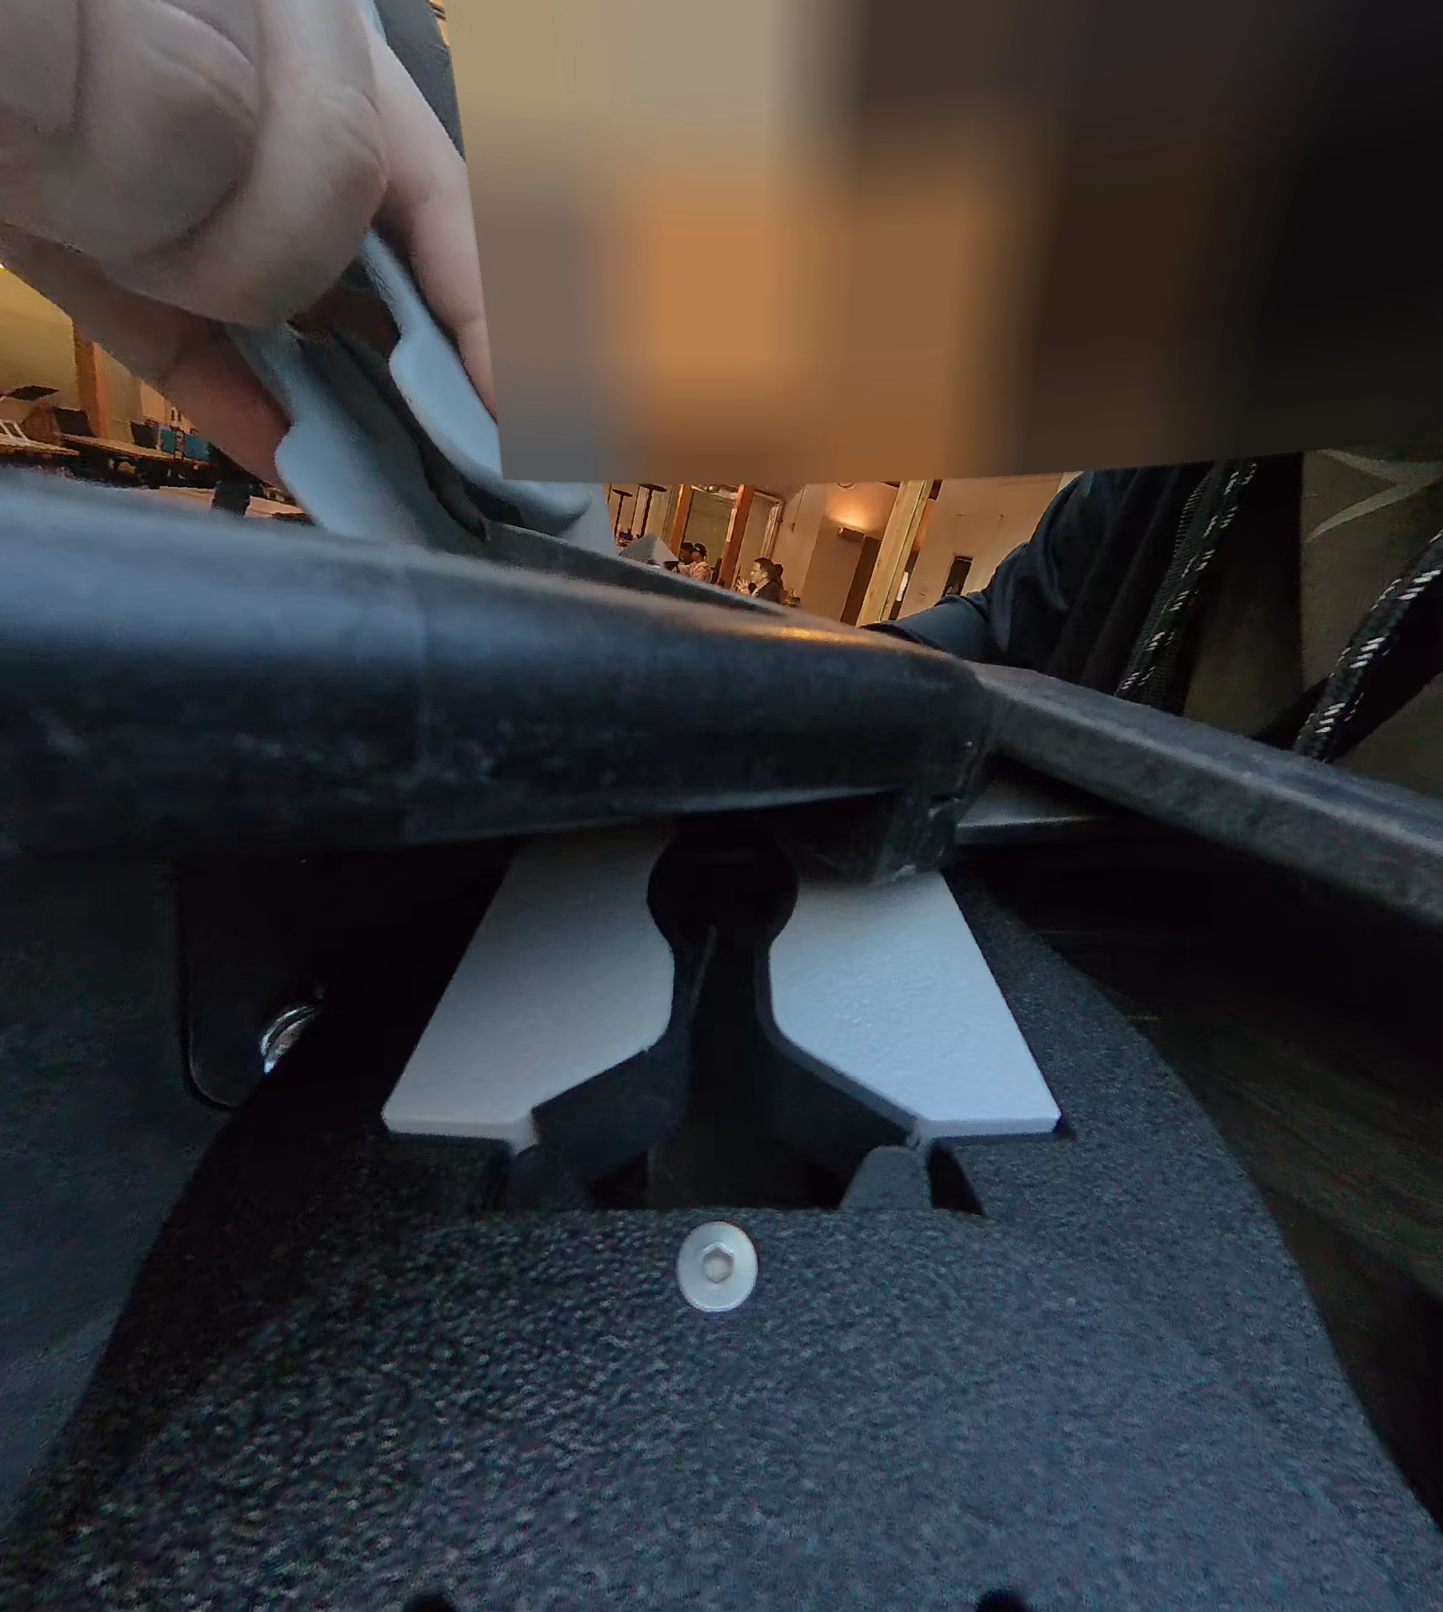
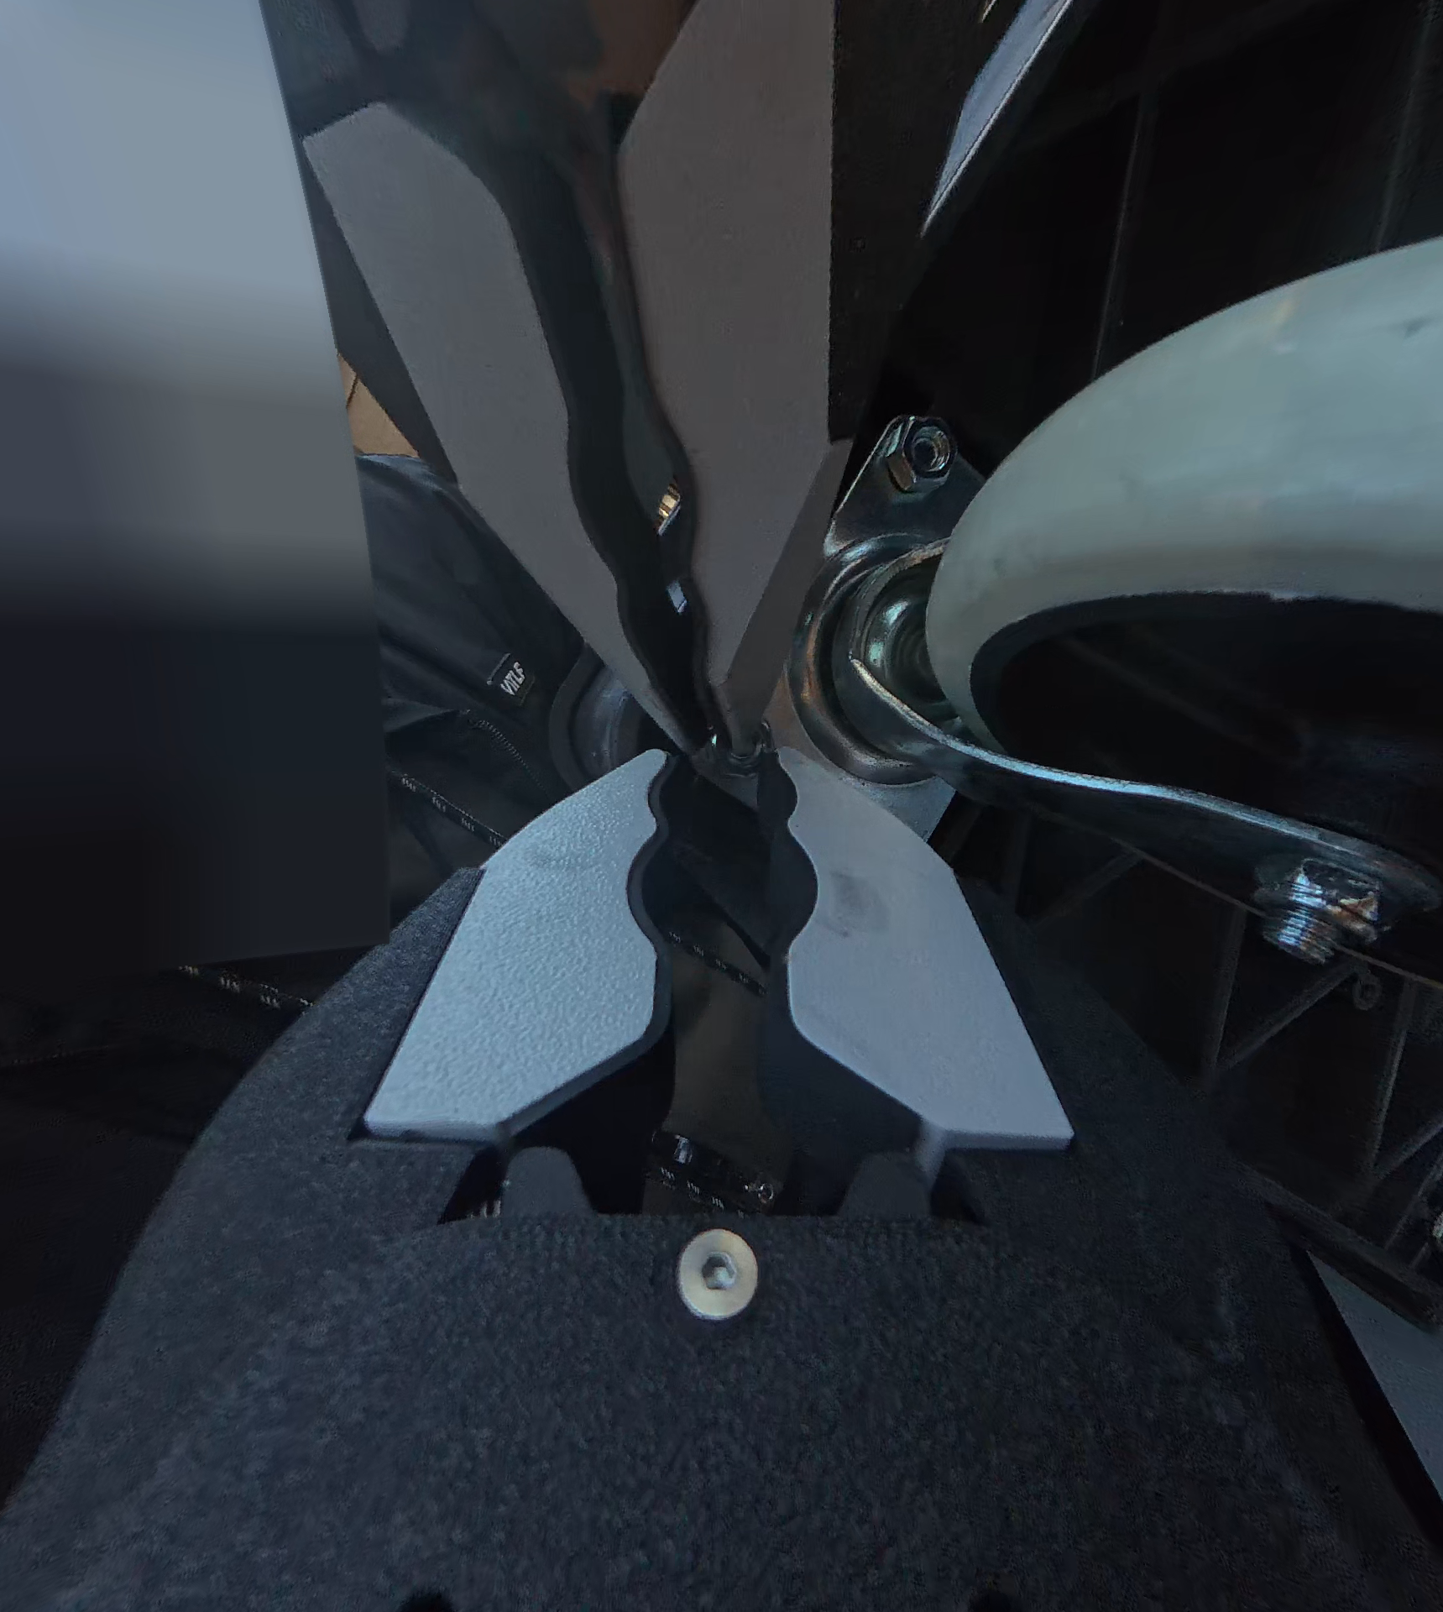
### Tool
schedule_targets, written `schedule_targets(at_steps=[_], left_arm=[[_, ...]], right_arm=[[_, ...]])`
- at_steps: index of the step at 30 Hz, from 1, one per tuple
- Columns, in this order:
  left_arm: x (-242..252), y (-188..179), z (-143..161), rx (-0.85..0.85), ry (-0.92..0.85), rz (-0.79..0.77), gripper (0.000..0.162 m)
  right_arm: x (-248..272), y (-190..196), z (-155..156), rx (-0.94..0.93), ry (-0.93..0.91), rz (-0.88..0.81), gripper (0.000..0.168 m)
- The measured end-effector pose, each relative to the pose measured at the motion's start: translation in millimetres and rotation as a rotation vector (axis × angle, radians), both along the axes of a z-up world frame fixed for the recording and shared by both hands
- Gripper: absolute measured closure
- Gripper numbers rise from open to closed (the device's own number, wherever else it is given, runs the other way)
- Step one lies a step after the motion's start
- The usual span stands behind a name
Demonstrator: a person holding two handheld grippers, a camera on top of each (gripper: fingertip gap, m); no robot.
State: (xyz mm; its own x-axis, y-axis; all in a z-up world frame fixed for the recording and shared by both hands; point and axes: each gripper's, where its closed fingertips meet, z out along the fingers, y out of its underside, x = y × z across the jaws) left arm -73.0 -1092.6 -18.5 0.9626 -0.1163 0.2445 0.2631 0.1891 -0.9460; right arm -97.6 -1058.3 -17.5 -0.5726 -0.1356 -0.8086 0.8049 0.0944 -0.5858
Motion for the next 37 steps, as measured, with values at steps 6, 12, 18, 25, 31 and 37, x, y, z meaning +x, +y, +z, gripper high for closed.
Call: schedule_targets(at_steps=[6, 12, 18, 25, 31, 37], left_arm=[[0.3, -0.2, -0.1, -0.002, 0.003, -0.001, 0.153], [0.7, -0.5, -0.2, -0.002, 0.005, -0.001, 0.153], [0.8, -0.7, -0.3, -0.002, 0.006, -0.003, 0.153], [0.9, -0.7, -0.6, -0.006, 0.008, -0.004, 0.153], [0.8, -0.6, -0.9, -0.010, 0.007, -0.004, 0.153], [0.3, -0.1, -1.0, -0.018, 0.001, -0.005, 0.153]], right_arm=[[0.2, 0.2, 0.1, 0.006, -0.004, -0.006, 0.149], [0.9, 0.2, -0.1, 0.007, -0.009, -0.012, 0.149], [1.2, -0.6, -2.8, 0.020, 0.011, -0.014, 0.150], [1.1, -1.0, -3.1, 0.020, 0.033, -0.023, 0.151], [0.7, -1.2, -3.2, 0.014, 0.068, -0.021, 0.152], [-0.6, 0.1, -2.4, -0.015, 0.121, -0.028, 0.150]])
